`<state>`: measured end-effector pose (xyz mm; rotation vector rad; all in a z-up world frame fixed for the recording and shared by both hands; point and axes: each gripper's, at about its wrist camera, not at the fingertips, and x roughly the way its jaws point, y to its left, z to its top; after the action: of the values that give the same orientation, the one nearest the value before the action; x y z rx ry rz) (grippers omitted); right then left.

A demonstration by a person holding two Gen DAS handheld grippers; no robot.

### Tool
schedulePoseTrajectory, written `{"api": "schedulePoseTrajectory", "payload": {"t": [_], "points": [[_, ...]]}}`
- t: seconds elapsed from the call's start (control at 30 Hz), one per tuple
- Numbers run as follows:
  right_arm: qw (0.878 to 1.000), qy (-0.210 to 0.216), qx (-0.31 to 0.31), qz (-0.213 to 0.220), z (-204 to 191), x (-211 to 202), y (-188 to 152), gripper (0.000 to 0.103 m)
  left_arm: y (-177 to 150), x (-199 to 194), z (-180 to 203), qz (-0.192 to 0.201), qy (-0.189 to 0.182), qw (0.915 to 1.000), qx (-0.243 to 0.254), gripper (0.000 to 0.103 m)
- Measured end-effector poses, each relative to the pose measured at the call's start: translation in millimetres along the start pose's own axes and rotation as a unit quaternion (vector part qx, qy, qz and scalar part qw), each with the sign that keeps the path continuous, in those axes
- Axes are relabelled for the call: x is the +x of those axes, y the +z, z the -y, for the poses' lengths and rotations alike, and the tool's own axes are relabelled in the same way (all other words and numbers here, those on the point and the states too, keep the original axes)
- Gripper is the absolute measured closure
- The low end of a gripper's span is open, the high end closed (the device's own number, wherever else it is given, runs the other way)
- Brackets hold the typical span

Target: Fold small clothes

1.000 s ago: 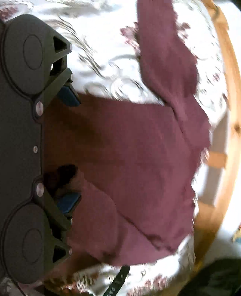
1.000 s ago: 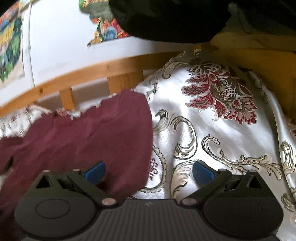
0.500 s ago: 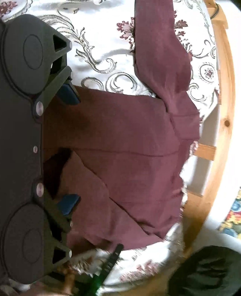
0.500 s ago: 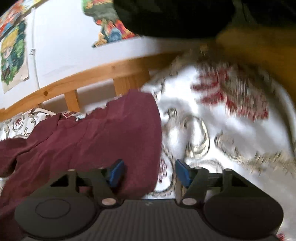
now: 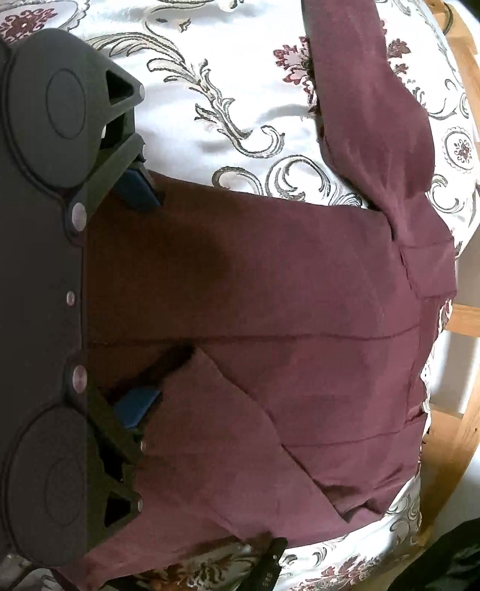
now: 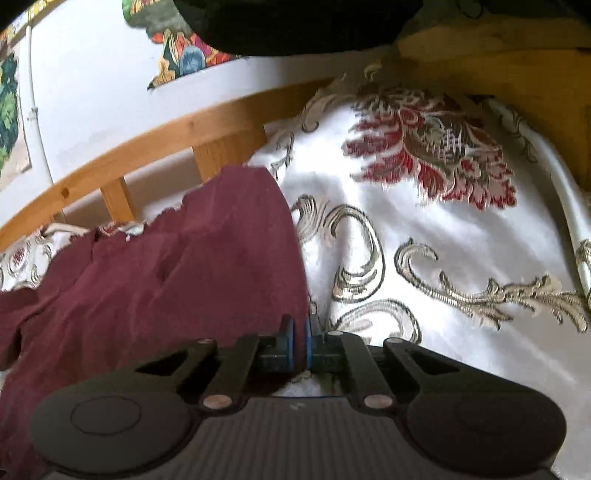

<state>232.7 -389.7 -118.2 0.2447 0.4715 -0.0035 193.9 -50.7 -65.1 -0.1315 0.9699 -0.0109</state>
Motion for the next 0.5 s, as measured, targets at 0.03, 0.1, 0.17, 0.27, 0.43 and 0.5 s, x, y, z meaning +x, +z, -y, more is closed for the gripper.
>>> {"api": "schedulePoseTrajectory", "payload": {"t": [0.03, 0.1, 0.17, 0.27, 0.43, 0.5], "points": [[1.000, -0.001, -0.001, 0.001, -0.5, -0.7, 0.4, 0.094, 0.5, -1.2, -1.8, 0.000, -0.005, 1.0000, -0.004, 0.002], [1.000, -0.006, -0.011, 0.007, -3.7, -4.3, 1.5, 0.087, 1.6, -6.3, -6.8, 0.005, -0.021, 0.9996, -0.017, 0.002], [1.000, -0.011, -0.021, 0.015, -7.6, -8.6, 1.7, 0.081, 2.8, -15.2, -12.1, 0.018, -0.036, 0.9988, -0.028, 0.002], [0.999, -0.016, -0.036, 0.023, -15.1, -14.6, 1.0, 0.056, 6.0, -34.6, -25.2, 0.053, -0.044, 0.9970, -0.035, 0.002], [0.996, 0.003, -0.079, 0.049, -40.1, -32.7, -3.4, 0.018, 15.4, -68.9, -72.3, 0.123, 0.003, 0.9899, -0.070, 0.001], [0.993, 0.015, -0.099, 0.061, -52.3, -40.7, -6.9, 0.011, 15.6, -80.5, -97.6, 0.145, 0.033, 0.9845, -0.093, 0.001]]}}
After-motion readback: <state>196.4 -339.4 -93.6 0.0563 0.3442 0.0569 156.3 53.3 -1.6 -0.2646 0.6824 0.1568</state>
